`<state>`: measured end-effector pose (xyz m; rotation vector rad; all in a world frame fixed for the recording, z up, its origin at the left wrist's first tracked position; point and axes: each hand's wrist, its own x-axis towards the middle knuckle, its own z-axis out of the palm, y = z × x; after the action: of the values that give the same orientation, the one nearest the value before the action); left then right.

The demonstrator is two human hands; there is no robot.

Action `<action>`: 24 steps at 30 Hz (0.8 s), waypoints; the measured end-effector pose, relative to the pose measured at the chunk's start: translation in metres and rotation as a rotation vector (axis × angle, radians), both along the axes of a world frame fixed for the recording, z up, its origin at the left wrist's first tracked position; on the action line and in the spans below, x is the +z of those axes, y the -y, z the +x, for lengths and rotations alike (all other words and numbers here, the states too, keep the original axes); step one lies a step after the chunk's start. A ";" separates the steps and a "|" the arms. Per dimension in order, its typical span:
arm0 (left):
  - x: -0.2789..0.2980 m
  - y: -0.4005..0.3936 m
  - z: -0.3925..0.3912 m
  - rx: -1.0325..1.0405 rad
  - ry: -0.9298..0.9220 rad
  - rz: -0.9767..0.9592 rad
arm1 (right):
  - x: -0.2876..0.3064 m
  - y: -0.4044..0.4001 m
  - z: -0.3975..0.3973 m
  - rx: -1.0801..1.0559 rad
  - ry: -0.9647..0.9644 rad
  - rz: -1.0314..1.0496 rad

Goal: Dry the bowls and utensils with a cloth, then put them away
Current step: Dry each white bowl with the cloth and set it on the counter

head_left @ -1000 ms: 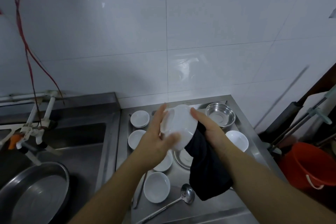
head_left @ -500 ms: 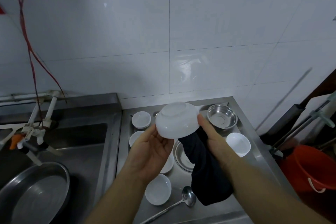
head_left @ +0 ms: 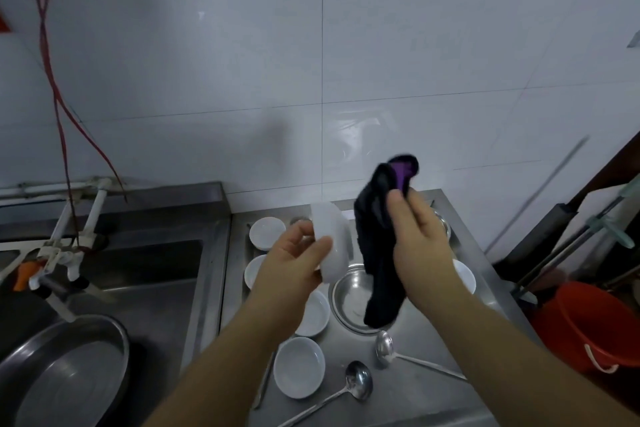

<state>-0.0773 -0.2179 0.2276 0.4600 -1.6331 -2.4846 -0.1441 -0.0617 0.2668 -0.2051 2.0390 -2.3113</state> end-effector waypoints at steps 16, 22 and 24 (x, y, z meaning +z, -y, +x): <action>0.009 -0.008 0.022 -0.272 -0.158 -0.216 | -0.003 0.007 -0.013 0.248 -0.355 0.410; 0.015 -0.005 0.024 -0.242 -0.246 -0.289 | -0.006 -0.001 -0.022 0.356 0.515 -0.151; 0.019 -0.006 0.021 -0.232 -0.264 -0.304 | -0.011 0.003 -0.015 0.394 0.659 -0.249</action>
<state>-0.0559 -0.2121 0.2470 -0.0950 -1.9931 -2.2590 -0.1596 -0.0647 0.2555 0.1255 1.2691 -2.0105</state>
